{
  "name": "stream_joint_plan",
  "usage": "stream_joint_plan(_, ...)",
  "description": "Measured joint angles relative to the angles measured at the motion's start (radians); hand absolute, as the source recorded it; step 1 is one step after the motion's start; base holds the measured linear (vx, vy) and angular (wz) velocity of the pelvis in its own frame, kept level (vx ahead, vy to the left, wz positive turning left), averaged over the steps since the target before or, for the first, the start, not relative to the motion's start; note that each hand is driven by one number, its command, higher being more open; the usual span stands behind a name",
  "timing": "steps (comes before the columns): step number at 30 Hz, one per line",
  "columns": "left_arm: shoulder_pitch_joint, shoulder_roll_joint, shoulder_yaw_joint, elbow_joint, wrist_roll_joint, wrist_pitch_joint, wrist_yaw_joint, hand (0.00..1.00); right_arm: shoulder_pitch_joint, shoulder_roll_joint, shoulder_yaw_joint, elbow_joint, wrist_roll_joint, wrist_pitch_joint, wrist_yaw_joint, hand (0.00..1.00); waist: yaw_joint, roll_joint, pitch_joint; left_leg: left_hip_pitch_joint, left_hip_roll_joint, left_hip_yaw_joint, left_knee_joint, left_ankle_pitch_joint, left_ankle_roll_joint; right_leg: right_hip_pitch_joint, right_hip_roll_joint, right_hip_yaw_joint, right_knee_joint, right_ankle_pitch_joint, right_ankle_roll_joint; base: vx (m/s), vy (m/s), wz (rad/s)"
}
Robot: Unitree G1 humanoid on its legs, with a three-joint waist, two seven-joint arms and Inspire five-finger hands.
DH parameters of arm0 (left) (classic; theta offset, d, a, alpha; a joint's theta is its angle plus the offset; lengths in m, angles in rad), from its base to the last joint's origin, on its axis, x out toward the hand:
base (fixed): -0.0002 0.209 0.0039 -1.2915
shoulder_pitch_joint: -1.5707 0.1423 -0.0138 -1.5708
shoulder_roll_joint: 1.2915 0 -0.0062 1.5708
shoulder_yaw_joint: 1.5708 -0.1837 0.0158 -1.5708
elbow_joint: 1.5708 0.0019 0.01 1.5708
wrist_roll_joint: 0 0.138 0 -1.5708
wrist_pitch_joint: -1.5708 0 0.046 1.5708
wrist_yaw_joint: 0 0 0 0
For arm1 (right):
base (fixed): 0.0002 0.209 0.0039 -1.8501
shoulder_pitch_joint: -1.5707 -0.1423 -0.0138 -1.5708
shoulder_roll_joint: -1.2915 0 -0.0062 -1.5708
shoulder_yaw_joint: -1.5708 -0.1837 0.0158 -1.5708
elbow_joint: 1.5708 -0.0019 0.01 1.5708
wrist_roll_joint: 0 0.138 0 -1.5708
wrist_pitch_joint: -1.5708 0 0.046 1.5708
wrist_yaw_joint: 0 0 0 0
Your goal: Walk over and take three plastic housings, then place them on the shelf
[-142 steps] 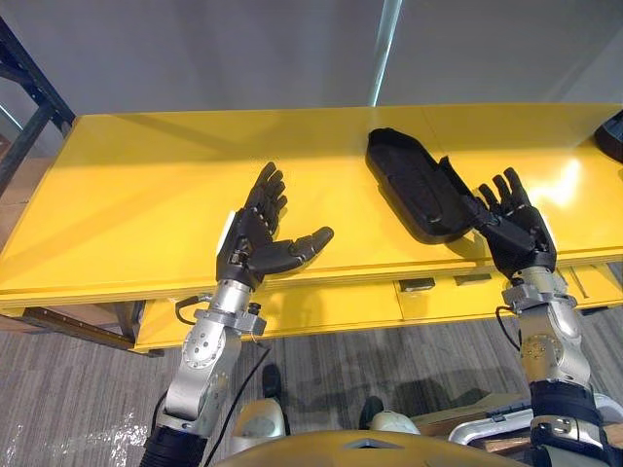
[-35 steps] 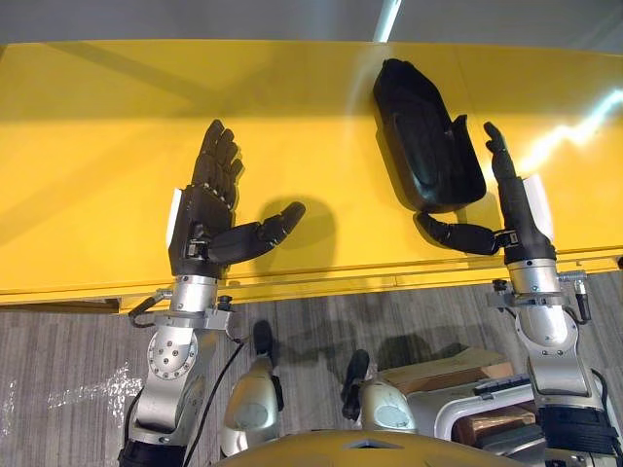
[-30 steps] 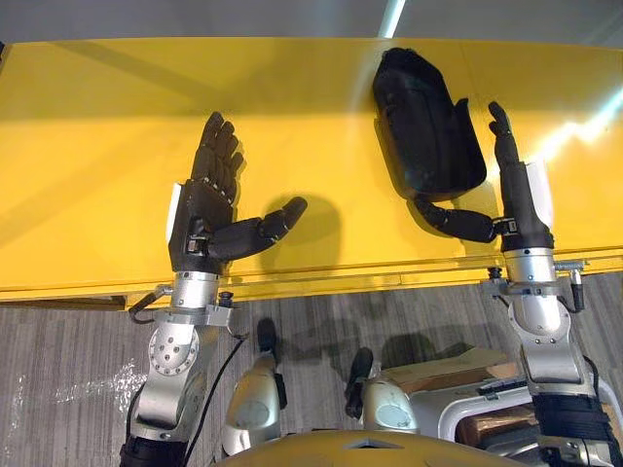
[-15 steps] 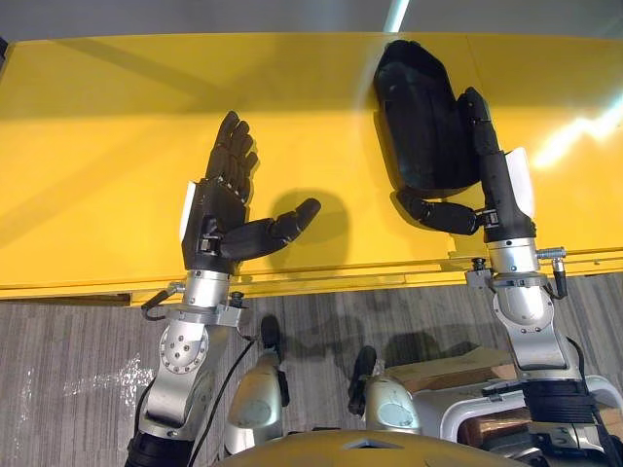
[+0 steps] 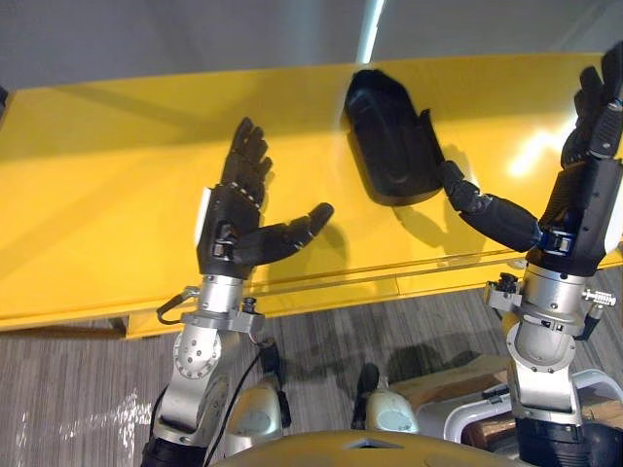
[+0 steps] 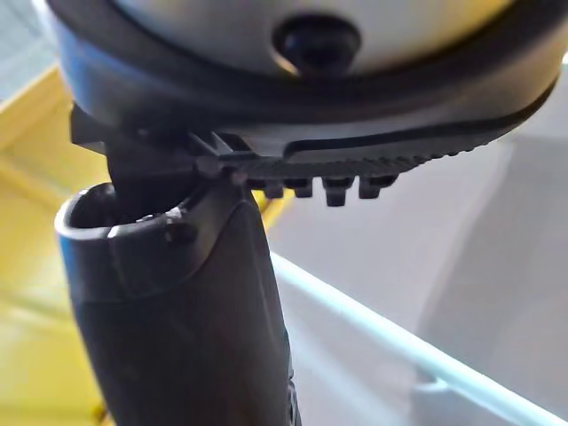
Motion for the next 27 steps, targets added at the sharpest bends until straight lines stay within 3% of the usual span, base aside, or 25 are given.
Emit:
stream_joint_plan(4, -0.010, -0.021, -0.062, -0.001, -0.002, -0.007, 0.001, 1.00, 0.044, 0.083, 0.041, 0.037, 0.039, 0.108, -0.051, 1.00, -0.030, 0.007, -0.034, 0.037, 0.006, 0.064, -0.001, -0.010, -0.003, 0.003, 0.003, 0.054, -0.004, 0.007, 0.002, 0.01, 0.017, -0.46)
stream_joint_plan(6, -0.021, -0.025, -0.110, -0.001, -0.002, -0.008, -0.001, 1.00, 0.127, 0.122, 0.067, 0.046, 0.075, 0.205, -0.042, 1.00, -0.053, 0.020, -0.057, 0.070, 0.019, 0.149, -0.001, -0.030, -0.012, -0.005, 0.019, 0.135, -0.036, 0.035, 0.000, -0.03, 0.028, -0.99)
stream_joint_plan(8, -0.045, -0.025, -0.148, 0.001, -0.002, -0.008, -0.002, 1.00, 0.185, 0.124, 0.065, 0.050, 0.076, 0.243, -0.043, 1.00, -0.078, 0.028, -0.068, 0.088, 0.030, 0.206, -0.002, -0.046, -0.022, -0.018, 0.027, 0.190, -0.048, 0.043, -0.003, -0.04, 0.017, -0.87)
stream_joint_plan(14, -0.159, -0.025, -0.225, 0.113, -0.002, -0.007, 0.022, 1.00, 0.316, 0.122, -0.090, 0.069, 0.219, 0.246, -0.069, 1.00, -0.189, 0.055, -0.125, 0.149, 0.053, 0.374, 0.000, -0.075, -0.054, -0.059, 0.078, 0.367, -0.085, 0.084, 0.000, 0.01, -0.018, -0.92)
stream_joint_plan(16, -0.168, -0.025, -0.227, 0.137, 0.000, -0.005, 0.045, 1.00, 0.353, 0.122, -0.131, 0.071, 0.265, 0.231, -0.067, 1.00, -0.216, 0.062, -0.139, 0.156, 0.060, 0.390, 0.004, -0.081, -0.061, -0.075, 0.095, 0.400, -0.087, 0.090, -0.005, 0.06, -0.056, -0.74)
stream_joint_plan(17, -0.170, -0.024, -0.226, 0.141, 0.010, -0.005, 0.066, 1.00, 0.376, 0.123, -0.151, 0.073, 0.319, 0.215, -0.057, 1.00, -0.222, 0.070, -0.146, 0.163, 0.062, 0.380, 0.005, -0.090, -0.069, -0.083, 0.110, 0.431, -0.090, 0.096, -0.010, 0.08, -0.111, -0.82)
stream_joint_plan(19, -0.170, -0.021, -0.221, 0.142, 0.051, -0.005, 0.094, 1.00, 0.391, 0.124, -0.179, 0.095, 0.383, 0.196, -0.033, 1.00, -0.216, 0.067, -0.146, 0.145, 0.059, 0.256, 0.064, -0.155, -0.066, -0.087, 0.128, 0.482, -0.101, 0.107, -0.015, 0.06, -0.106, -0.86)
stream_joint_plan(21, -0.167, -0.008, -0.218, 0.139, 0.087, -0.004, 0.121, 1.00, 0.380, 0.123, -0.184, 0.134, 0.424, 0.163, 0.015, 1.00, -0.204, 0.068, -0.147, 0.106, 0.047, 0.098, 0.160, -0.237, -0.057, -0.093, 0.144, 0.526, -0.102, 0.108, -0.017, 0.01, -0.031, -0.64)
stream_joint_plan(23, -0.155, -0.008, -0.189, 0.116, 0.108, 0.008, 0.121, 1.00, 0.356, 0.122, -0.166, 0.161, 0.428, 0.145, 0.073, 1.00, -0.179, 0.085, -0.157, 0.027, 0.047, -0.070, 0.307, -0.333, -0.051, -0.118, 0.167, 0.565, -0.101, 0.115, -0.019, 0.00, 0.023, -0.56)
stream_joint_plan(27, -0.114, -0.014, -0.120, 0.076, 0.109, 0.017, 0.105, 1.00, 0.282, 0.113, -0.091, 0.197, 0.462, 0.146, 0.156, 1.00, -0.132, 0.095, -0.157, -0.003, 0.040, -0.120, 0.366, -0.376, -0.043, -0.134, 0.171, 0.596, -0.100, 0.131, -0.006, -0.01, 0.067, -0.26)
